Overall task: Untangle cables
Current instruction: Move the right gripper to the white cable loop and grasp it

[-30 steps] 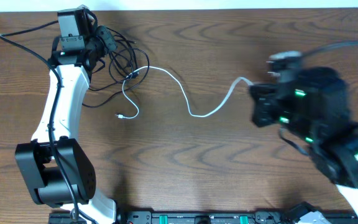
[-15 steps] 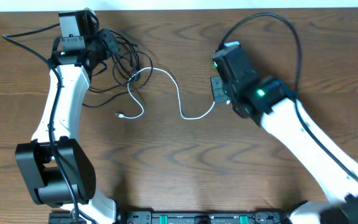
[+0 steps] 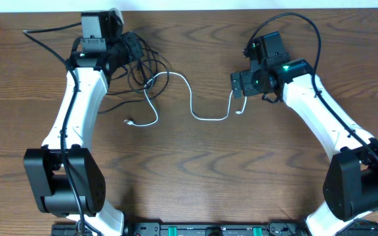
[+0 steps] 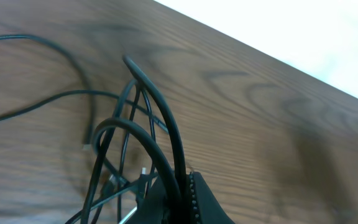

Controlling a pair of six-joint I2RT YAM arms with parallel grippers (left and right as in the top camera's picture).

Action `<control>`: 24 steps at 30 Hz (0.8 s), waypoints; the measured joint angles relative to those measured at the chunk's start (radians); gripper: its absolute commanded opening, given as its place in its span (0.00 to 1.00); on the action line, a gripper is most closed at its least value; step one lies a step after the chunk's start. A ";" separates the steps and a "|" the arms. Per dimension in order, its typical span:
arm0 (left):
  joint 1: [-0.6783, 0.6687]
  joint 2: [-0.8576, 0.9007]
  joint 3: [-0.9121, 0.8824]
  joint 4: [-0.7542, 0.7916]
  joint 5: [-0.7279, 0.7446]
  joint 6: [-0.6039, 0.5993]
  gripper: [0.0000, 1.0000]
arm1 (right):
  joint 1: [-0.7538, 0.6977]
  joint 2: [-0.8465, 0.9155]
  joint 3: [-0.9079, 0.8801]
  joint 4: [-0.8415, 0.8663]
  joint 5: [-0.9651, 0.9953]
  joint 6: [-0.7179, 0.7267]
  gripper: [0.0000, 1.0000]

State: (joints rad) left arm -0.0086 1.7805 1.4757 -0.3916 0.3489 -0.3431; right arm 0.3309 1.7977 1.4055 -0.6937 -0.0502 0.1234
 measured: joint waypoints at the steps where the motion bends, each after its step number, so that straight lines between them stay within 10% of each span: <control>1: -0.003 0.000 0.000 0.006 0.024 0.000 0.07 | -0.001 0.000 0.000 0.022 -0.055 -0.037 0.99; 24: -0.005 -0.274 0.000 0.013 0.344 -0.118 0.07 | 0.072 0.058 0.007 0.389 -0.397 -0.328 0.92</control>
State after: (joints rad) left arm -0.0132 1.5070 1.4757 -0.3790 0.6933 -0.4614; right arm 0.4030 1.8557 1.4124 -0.3042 -0.4473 -0.2047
